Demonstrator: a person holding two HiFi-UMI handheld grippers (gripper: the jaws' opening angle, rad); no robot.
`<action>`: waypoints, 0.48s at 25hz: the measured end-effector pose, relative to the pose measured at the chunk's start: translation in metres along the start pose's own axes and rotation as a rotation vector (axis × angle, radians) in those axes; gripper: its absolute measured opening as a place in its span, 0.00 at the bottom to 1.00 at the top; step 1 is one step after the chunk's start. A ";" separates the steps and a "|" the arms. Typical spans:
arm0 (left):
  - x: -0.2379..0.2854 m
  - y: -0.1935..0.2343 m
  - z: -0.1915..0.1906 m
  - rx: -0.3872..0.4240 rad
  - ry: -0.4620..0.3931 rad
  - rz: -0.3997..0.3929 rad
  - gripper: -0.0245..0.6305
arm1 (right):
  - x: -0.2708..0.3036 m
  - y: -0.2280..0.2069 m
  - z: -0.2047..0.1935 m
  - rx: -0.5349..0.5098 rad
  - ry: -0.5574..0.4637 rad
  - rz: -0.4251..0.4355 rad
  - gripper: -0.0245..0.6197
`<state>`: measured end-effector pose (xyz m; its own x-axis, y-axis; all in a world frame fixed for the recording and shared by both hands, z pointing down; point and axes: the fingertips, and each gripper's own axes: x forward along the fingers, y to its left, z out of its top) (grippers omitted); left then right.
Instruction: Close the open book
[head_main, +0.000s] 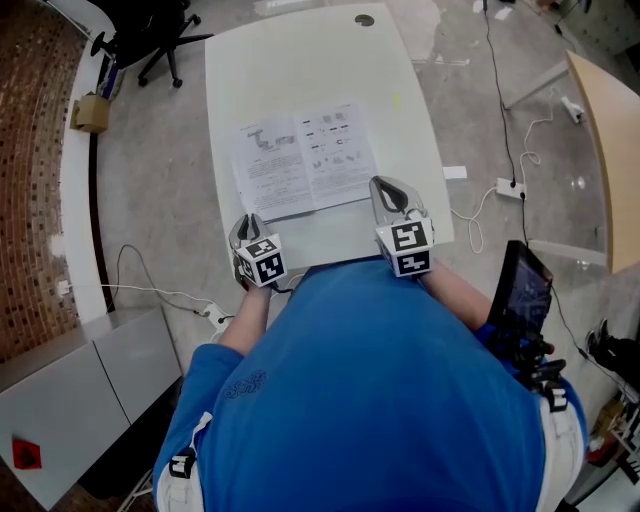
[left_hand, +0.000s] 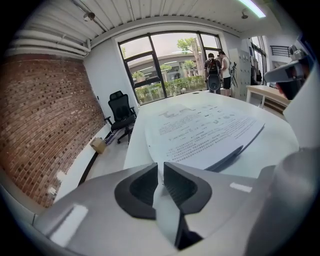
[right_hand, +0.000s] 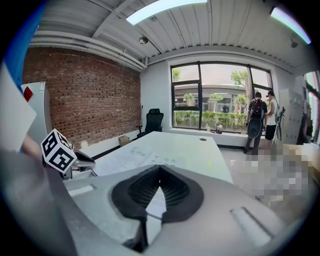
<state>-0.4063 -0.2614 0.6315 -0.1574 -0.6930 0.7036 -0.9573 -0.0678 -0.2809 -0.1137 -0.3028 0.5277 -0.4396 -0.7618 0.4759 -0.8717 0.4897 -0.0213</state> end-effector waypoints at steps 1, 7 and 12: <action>0.002 -0.001 -0.002 0.008 0.009 -0.002 0.11 | 0.000 0.000 -0.001 0.001 0.001 -0.002 0.04; 0.012 -0.005 -0.014 0.060 0.071 -0.006 0.11 | -0.001 0.002 -0.004 0.002 0.006 -0.008 0.04; 0.015 -0.003 -0.027 0.124 0.096 -0.003 0.12 | -0.004 0.011 -0.008 -0.004 0.006 -0.008 0.04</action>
<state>-0.4127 -0.2528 0.6605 -0.1828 -0.6215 0.7618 -0.9216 -0.1615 -0.3529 -0.1193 -0.2910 0.5325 -0.4315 -0.7629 0.4814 -0.8741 0.4855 -0.0141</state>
